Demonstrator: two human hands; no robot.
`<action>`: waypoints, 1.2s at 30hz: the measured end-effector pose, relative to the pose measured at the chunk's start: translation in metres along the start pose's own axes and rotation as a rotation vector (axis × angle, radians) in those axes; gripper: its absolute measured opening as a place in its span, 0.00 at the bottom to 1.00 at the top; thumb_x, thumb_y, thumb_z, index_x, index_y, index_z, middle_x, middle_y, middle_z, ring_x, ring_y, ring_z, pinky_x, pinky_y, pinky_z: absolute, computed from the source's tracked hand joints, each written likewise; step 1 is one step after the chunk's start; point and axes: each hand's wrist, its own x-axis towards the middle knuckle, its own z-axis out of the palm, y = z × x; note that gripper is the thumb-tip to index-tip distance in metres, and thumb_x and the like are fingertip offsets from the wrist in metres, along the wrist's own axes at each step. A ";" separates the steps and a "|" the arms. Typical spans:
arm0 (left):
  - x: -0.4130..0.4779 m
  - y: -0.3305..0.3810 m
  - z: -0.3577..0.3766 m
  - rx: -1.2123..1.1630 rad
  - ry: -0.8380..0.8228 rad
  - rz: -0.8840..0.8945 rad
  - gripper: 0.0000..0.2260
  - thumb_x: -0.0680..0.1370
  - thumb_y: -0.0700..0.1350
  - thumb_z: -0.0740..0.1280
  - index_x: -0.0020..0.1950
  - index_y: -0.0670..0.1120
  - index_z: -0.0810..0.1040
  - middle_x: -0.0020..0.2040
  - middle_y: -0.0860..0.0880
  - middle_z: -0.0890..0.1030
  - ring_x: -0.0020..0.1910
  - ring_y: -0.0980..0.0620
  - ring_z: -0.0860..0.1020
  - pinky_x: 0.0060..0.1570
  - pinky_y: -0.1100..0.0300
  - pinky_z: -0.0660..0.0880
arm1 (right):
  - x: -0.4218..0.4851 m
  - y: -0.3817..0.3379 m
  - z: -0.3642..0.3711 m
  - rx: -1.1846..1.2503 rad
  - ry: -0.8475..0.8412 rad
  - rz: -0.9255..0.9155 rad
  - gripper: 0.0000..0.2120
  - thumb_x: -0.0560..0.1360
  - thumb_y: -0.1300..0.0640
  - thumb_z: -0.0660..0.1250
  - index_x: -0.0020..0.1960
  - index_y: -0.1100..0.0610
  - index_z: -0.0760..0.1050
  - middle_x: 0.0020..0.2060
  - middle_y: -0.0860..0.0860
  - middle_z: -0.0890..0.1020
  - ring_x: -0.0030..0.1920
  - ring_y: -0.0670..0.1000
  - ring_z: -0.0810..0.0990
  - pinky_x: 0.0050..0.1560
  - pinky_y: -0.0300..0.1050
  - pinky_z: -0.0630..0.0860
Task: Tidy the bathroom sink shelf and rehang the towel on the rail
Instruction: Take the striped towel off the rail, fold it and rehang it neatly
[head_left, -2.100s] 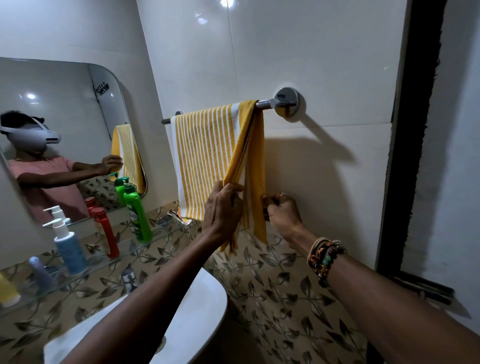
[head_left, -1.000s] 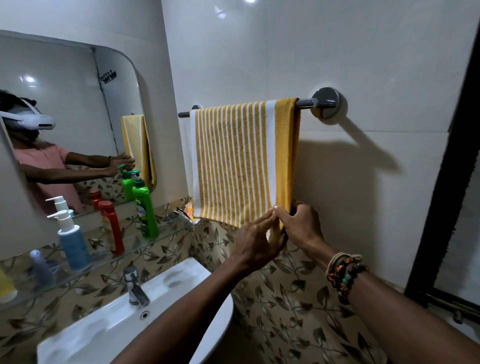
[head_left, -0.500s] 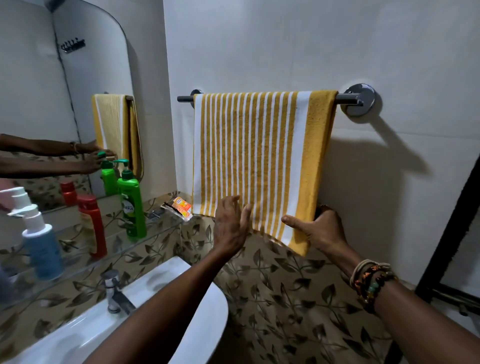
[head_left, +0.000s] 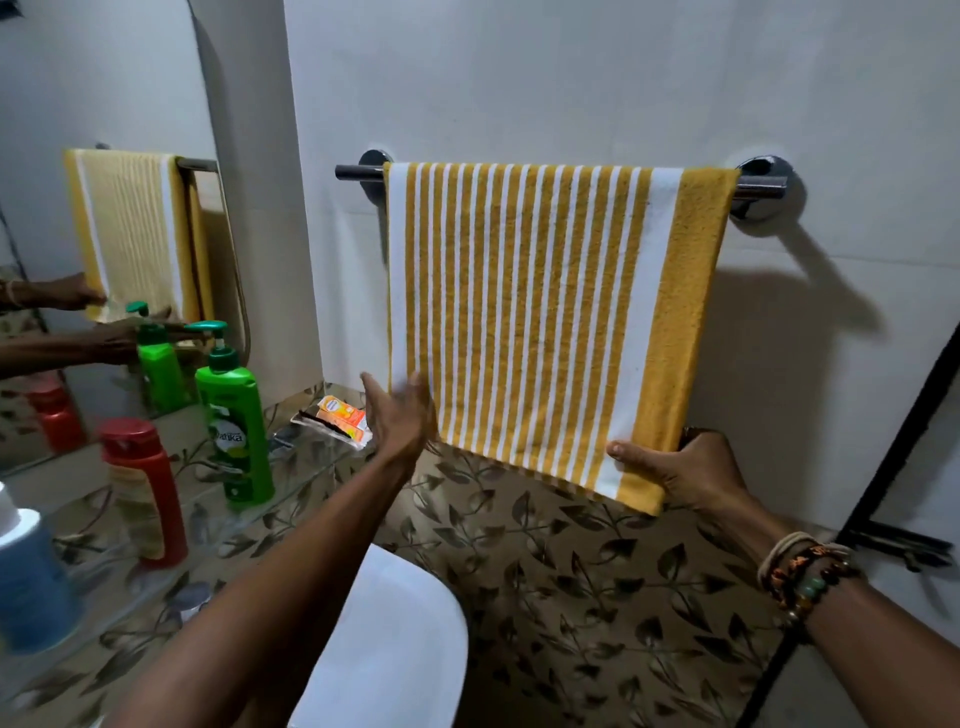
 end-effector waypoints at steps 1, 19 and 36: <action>0.006 0.004 -0.002 -0.007 -0.038 0.009 0.35 0.80 0.60 0.58 0.80 0.46 0.47 0.79 0.43 0.55 0.76 0.41 0.58 0.72 0.40 0.61 | -0.004 -0.001 0.001 0.007 0.006 -0.007 0.27 0.52 0.42 0.84 0.44 0.57 0.84 0.34 0.46 0.87 0.34 0.43 0.85 0.28 0.34 0.77; 0.060 -0.010 -0.037 -0.035 -0.265 -0.030 0.20 0.80 0.59 0.59 0.53 0.43 0.78 0.49 0.44 0.82 0.49 0.43 0.82 0.52 0.44 0.80 | -0.019 -0.010 0.026 -0.178 0.162 0.065 0.29 0.51 0.37 0.81 0.33 0.61 0.79 0.25 0.50 0.81 0.24 0.49 0.80 0.24 0.40 0.71; 0.036 0.150 0.001 0.259 0.056 1.048 0.26 0.80 0.50 0.60 0.76 0.41 0.62 0.77 0.42 0.62 0.77 0.42 0.56 0.74 0.46 0.53 | 0.016 -0.167 0.085 -0.788 0.654 -0.902 0.20 0.81 0.49 0.61 0.68 0.60 0.73 0.69 0.61 0.72 0.70 0.61 0.69 0.70 0.55 0.61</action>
